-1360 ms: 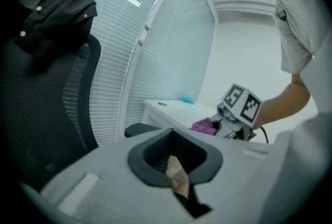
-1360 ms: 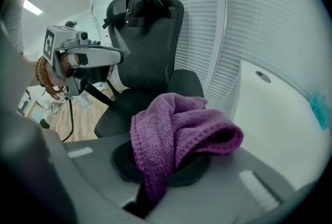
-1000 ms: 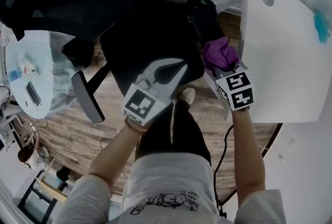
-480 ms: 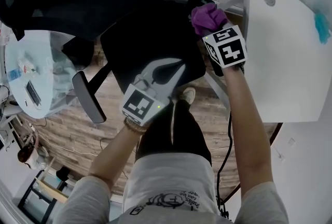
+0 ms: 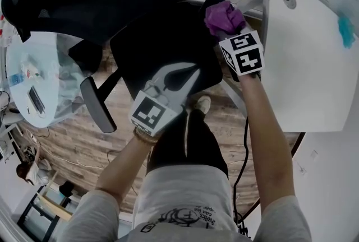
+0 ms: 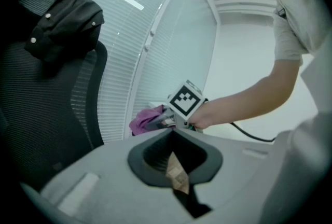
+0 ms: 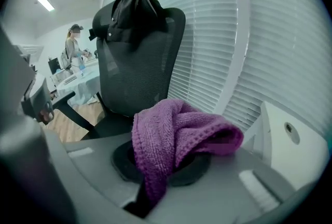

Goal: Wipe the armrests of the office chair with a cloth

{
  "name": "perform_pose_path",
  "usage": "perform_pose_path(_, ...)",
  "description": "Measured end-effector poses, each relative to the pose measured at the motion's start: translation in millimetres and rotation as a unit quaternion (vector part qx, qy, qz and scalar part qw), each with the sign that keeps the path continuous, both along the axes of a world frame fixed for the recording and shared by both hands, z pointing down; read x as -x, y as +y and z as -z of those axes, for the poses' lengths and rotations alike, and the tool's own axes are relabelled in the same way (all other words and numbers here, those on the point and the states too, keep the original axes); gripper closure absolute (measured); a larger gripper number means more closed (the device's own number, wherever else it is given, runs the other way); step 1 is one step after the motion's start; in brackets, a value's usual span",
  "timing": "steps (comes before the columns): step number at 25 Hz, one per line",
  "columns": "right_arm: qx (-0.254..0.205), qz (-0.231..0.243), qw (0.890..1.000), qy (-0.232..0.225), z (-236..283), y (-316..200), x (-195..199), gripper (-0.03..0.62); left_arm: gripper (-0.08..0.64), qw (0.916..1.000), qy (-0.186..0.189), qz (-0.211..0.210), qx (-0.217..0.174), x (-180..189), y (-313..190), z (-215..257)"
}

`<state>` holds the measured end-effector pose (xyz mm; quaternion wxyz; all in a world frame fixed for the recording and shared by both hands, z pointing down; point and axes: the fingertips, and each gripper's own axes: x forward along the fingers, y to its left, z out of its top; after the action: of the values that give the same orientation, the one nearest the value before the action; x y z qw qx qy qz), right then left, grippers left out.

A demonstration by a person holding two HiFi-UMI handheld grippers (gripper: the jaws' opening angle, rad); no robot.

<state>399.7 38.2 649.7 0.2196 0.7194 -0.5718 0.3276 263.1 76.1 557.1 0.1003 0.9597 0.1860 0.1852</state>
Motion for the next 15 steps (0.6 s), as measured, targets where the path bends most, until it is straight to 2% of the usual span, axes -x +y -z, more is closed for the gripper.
perform_pose_path(9, -0.119, -0.028, 0.991, 0.049, 87.6, 32.3, 22.3, 0.563, 0.558, 0.9995, 0.030, 0.008, 0.008, -4.3, 3.1, 50.4)
perform_pose_path(15, -0.169, -0.041, 0.983, 0.063, 172.5, 61.8, 46.3, 0.563, 0.558, 0.9966, 0.073, 0.022, 0.032, 0.0, 9.1, 118.0)
